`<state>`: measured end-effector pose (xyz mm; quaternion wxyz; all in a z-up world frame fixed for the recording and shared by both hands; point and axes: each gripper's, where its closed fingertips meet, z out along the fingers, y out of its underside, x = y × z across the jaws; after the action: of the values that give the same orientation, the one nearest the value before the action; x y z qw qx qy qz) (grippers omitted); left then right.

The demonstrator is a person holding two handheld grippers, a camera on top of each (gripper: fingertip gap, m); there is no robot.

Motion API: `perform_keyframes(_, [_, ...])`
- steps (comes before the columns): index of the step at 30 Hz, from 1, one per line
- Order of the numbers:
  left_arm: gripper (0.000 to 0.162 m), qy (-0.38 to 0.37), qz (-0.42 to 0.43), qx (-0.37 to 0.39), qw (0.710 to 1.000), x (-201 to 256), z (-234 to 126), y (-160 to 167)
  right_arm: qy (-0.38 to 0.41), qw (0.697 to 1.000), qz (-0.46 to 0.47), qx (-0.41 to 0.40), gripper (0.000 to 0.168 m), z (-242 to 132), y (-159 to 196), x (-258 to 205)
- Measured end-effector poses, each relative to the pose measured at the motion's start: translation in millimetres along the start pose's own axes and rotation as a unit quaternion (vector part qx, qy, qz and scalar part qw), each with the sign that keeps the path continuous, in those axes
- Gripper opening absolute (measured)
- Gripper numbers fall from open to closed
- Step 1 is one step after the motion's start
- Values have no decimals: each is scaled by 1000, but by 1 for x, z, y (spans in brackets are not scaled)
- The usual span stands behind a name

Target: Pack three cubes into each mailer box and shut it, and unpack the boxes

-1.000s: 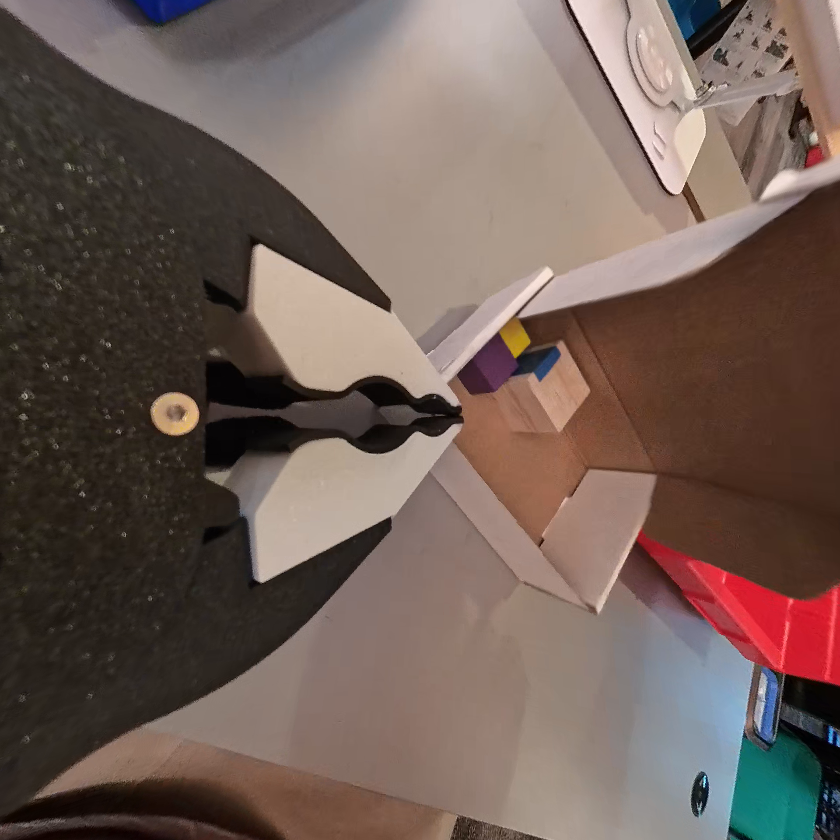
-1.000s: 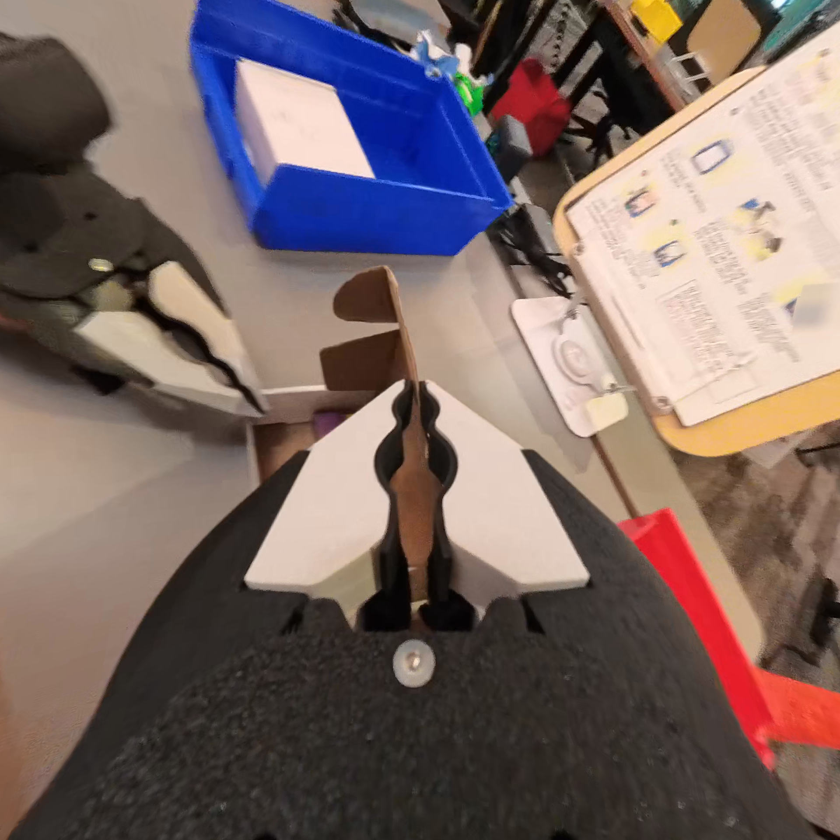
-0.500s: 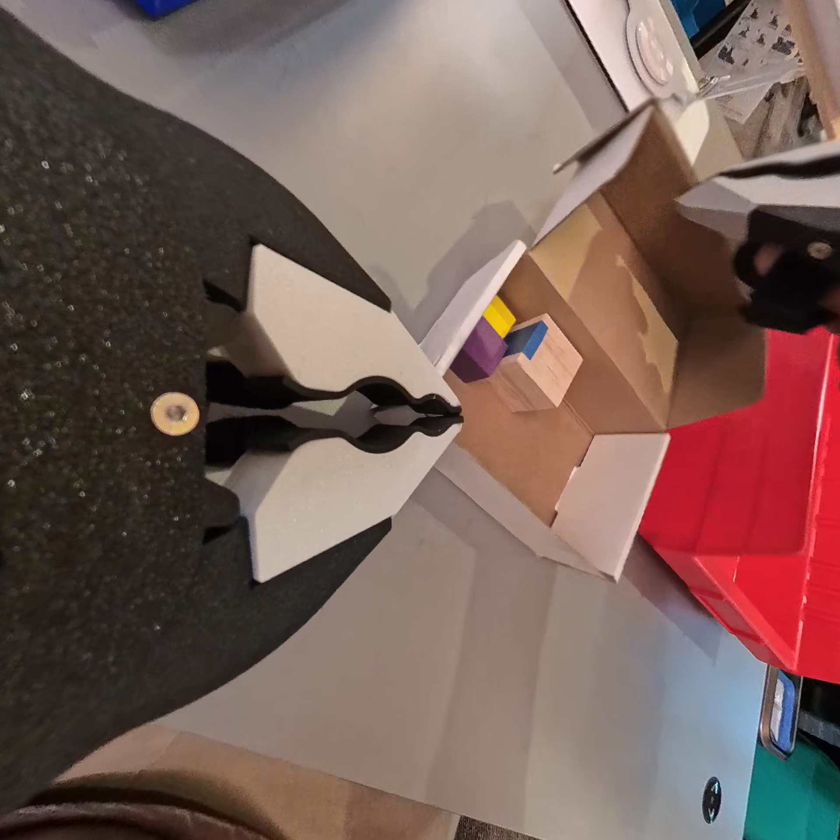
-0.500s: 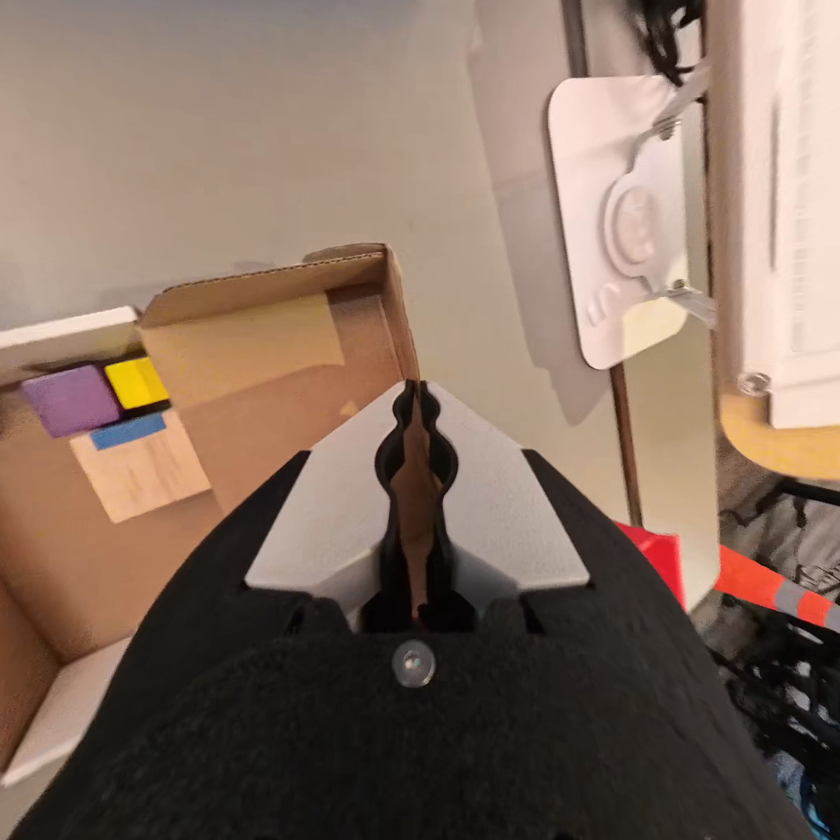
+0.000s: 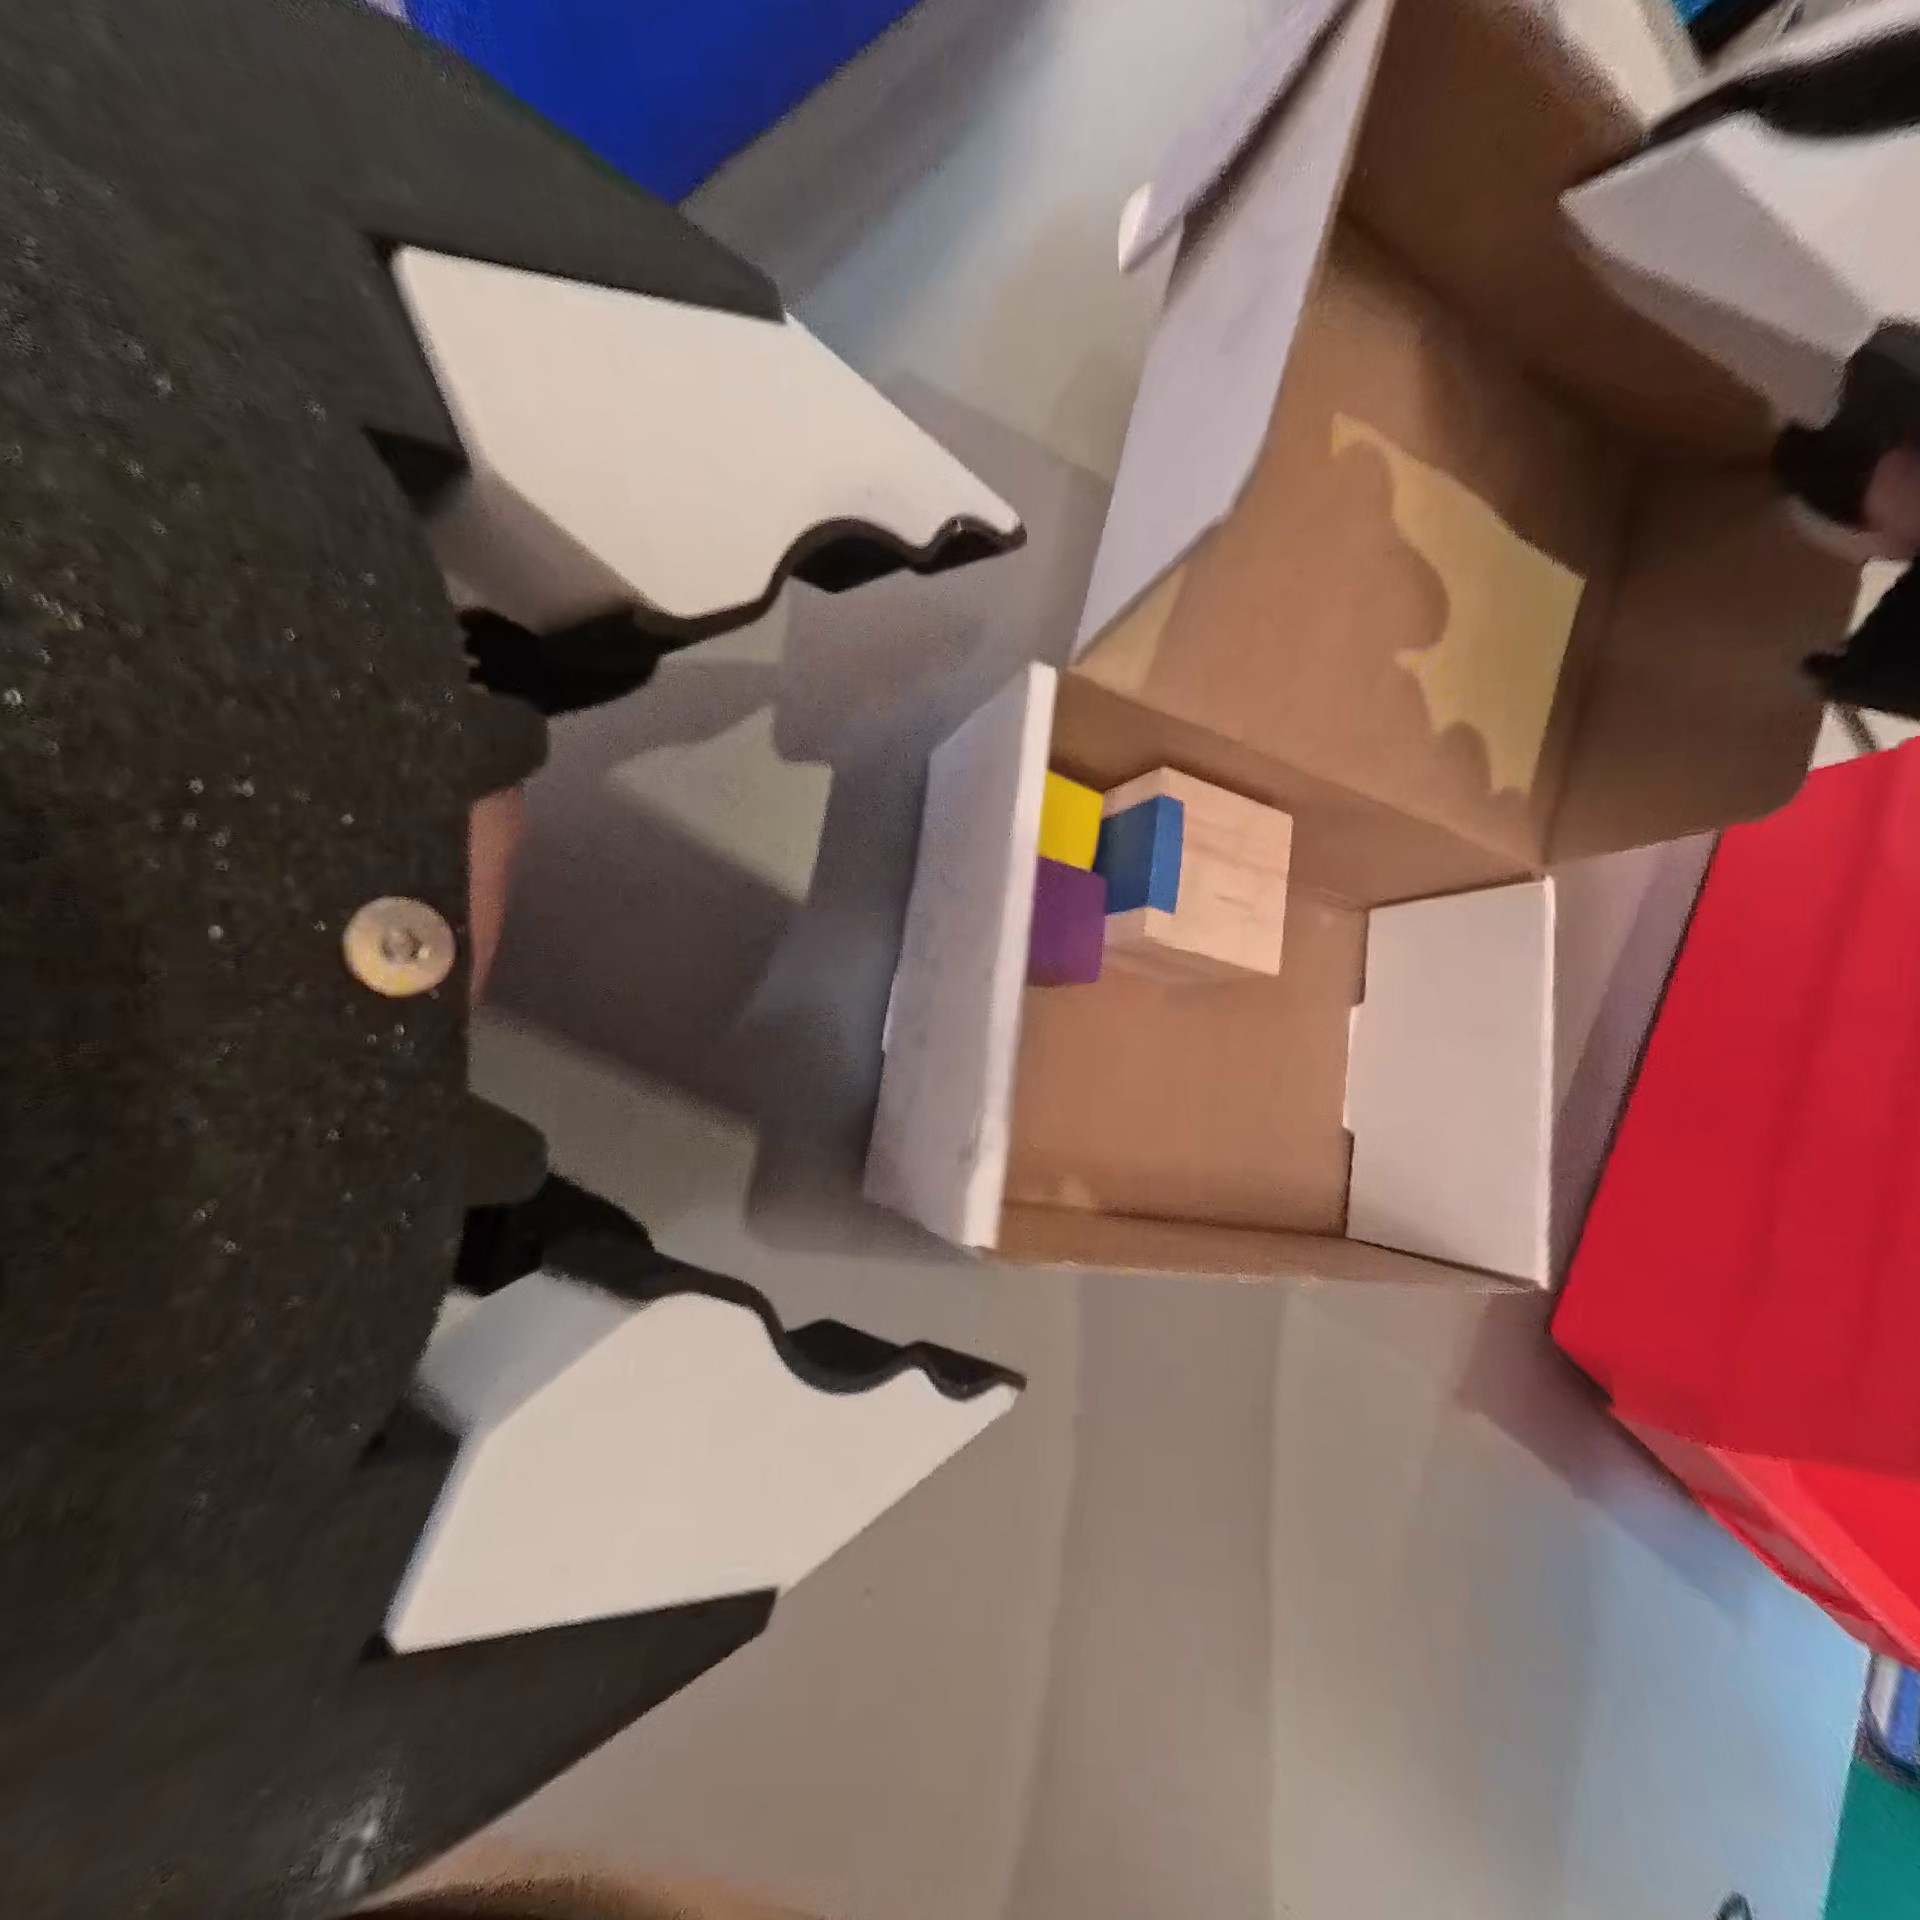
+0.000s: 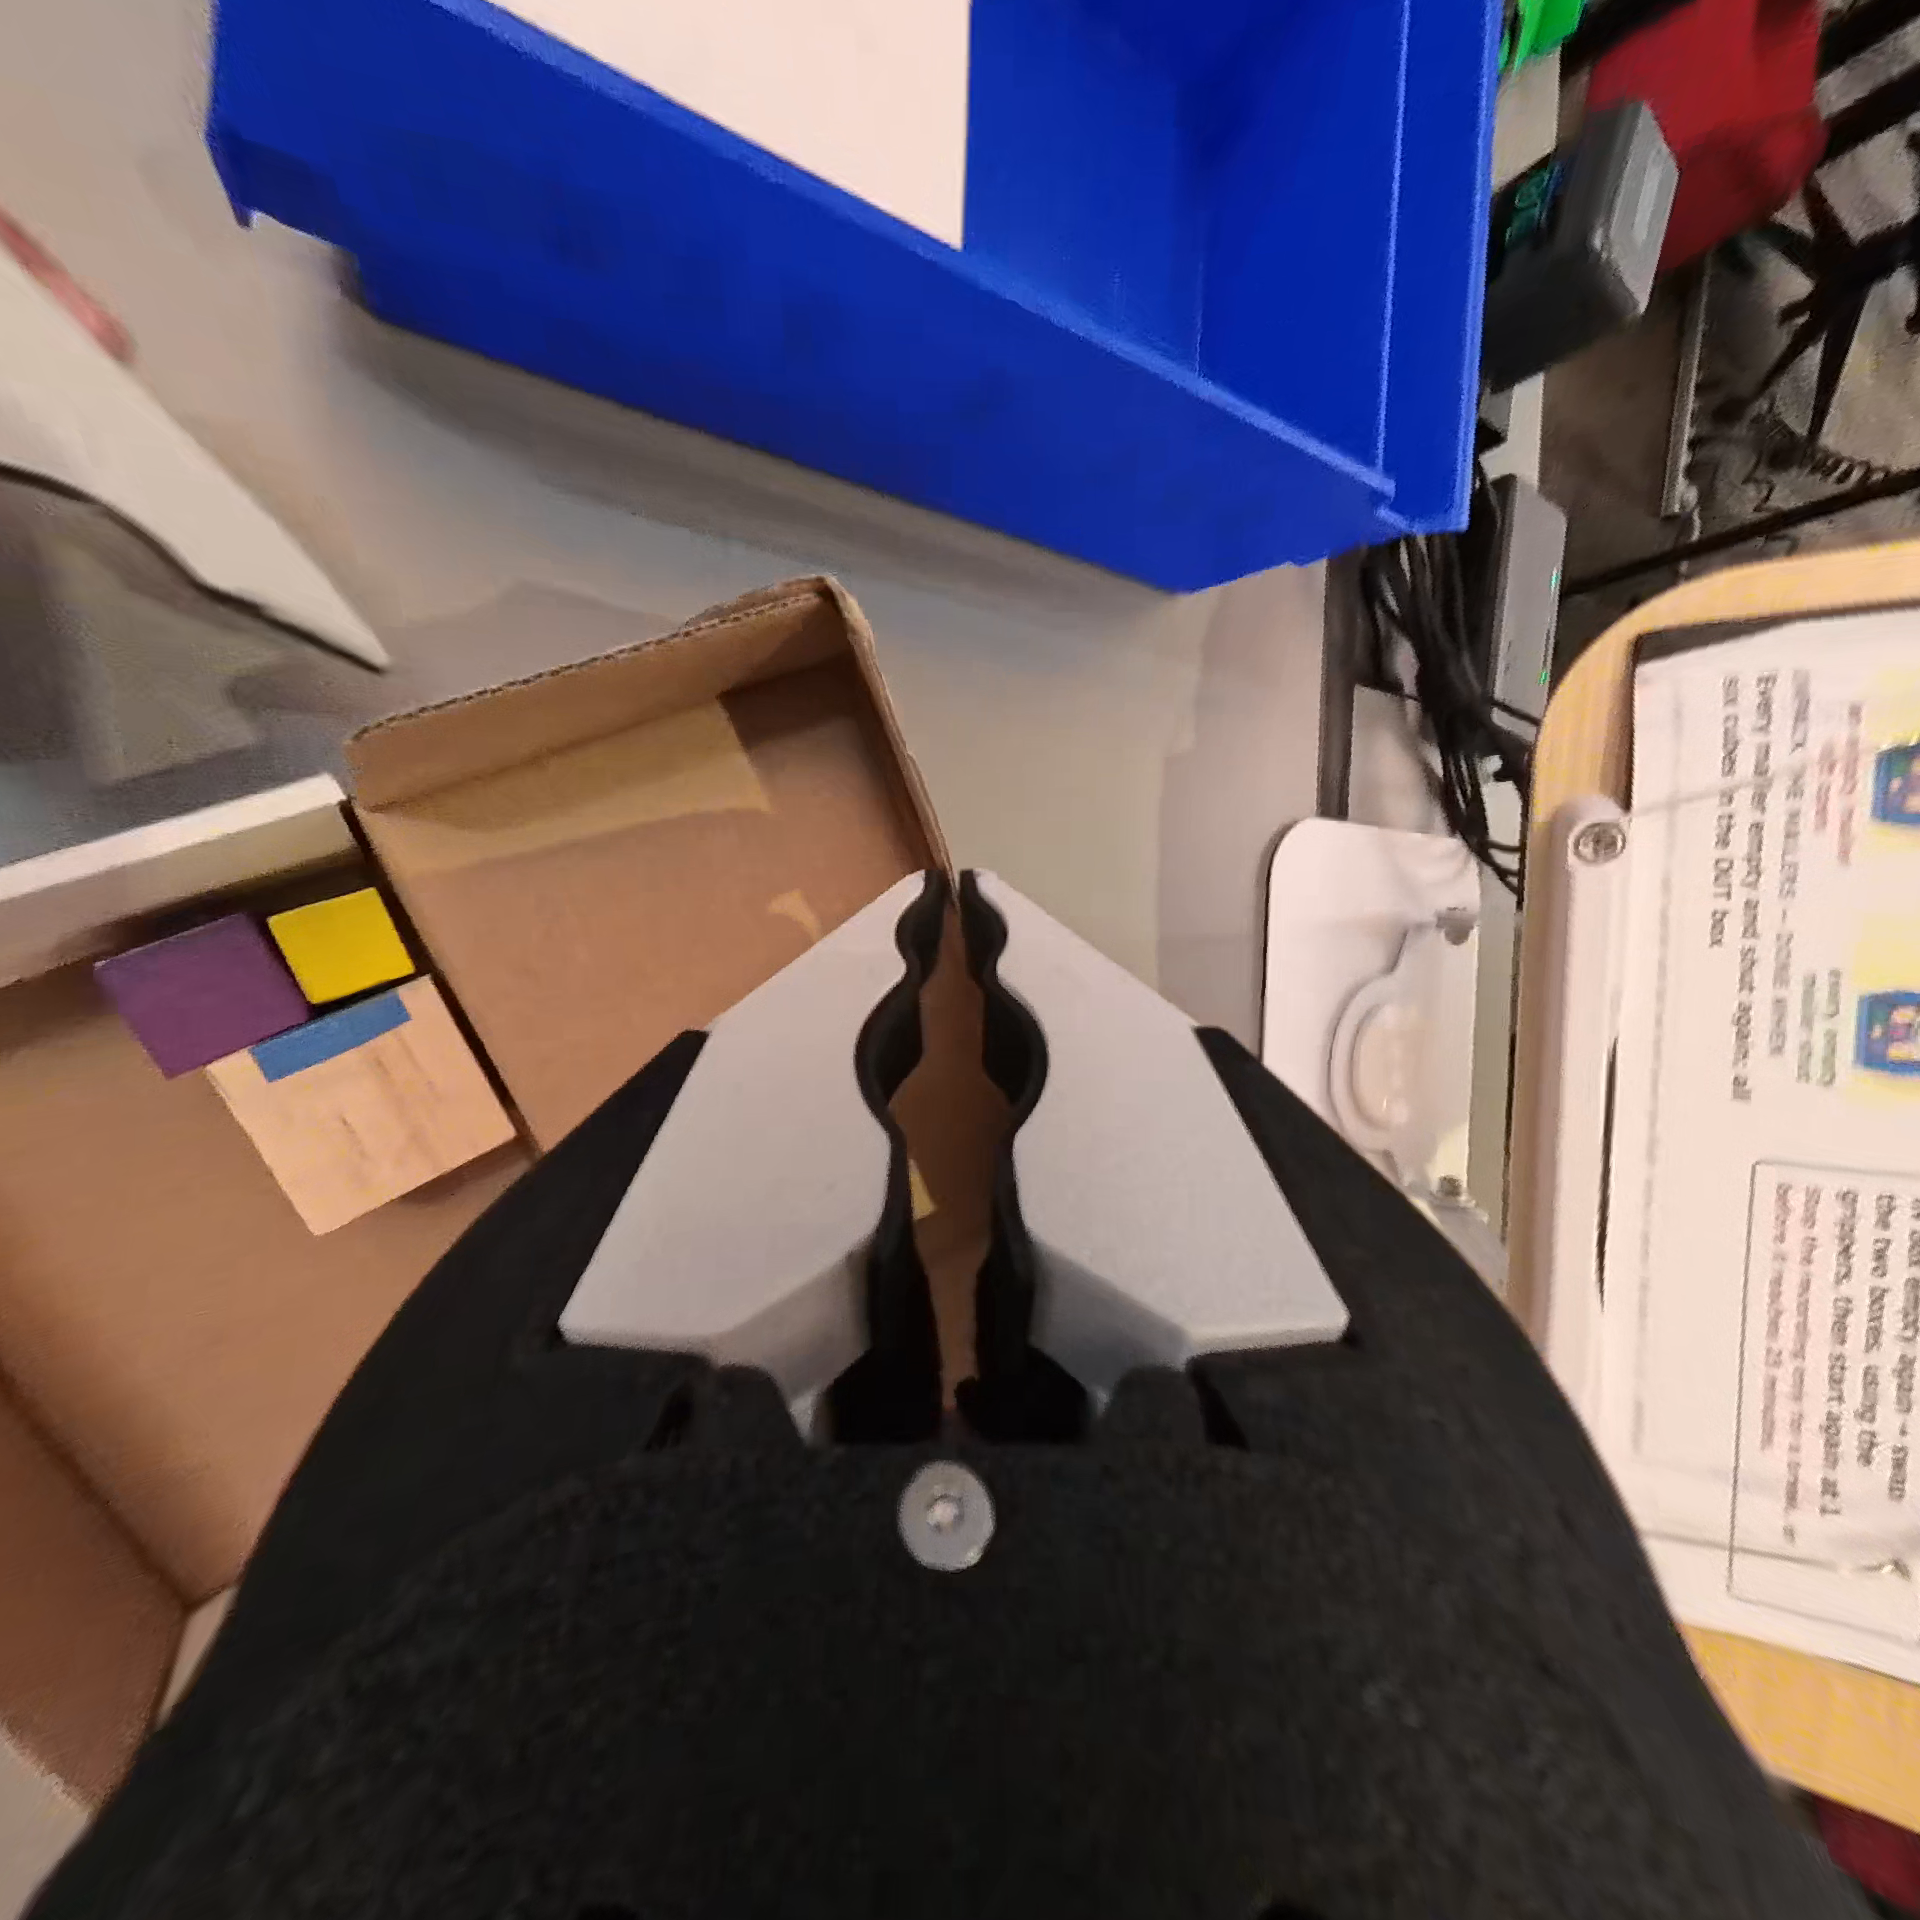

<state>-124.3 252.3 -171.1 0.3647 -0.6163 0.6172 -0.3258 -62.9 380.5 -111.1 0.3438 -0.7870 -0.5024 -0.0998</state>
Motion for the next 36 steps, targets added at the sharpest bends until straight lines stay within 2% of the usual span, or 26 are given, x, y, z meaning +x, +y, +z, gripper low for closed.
perform_keyframes(3, [146,32,-20,-7,999,4,12,1,1,1000,-8,-7,2,4,-1,0])
perform_keyframes(5, [152,27,-19,-23,999,3,22,5,-3,1000,0,1,2,4,-4,-2])
perform_keyframes(7, [137,17,-3,-40,999,0,29,12,1,1000,6,24,2,1,-8,0])
perform_keyframes(12, [137,-2,10,-62,998,-1,40,16,11,993,77,90,5,-12,-17,9])
perform_keyframes(15, [137,-17,-4,-63,998,-4,44,14,31,973,193,123,32,-43,-23,22])
perform_keyframes(18, [136,-24,-13,-63,998,-4,45,14,59,933,327,136,59,-96,-15,23])
perform_keyframes(19, [136,-23,-18,-63,998,-5,45,14,63,919,368,130,68,-110,-6,16])
perform_keyframes(21, [136,-22,-25,-62,998,-5,45,14,59,896,430,90,74,-121,19,-8])
perform_keyframes(23, [136,-25,-23,-62,997,-5,45,14,43,885,462,41,76,-111,43,-36])
perform_keyframes(26, [136,-32,-25,-63,997,-5,46,13,12,877,476,-60,79,-78,73,-70])
perform_keyframes(28, [136,-33,-29,-64,997,-5,46,13,-21,871,488,-47,72,-52,63,-85])
perform_keyframes(31, [136,-36,-28,-64,997,-5,46,13,-38,870,487,-63,72,-22,53,-96])
perform_keyframes(34, [136,-37,-26,-64,997,-5,46,13,-39,867,494,-46,71,-7,37,-90])
perform_keyframes(36, [136,-38,-25,-64,997,-5,46,13,-41,867,491,-69,71,2,37,-93])
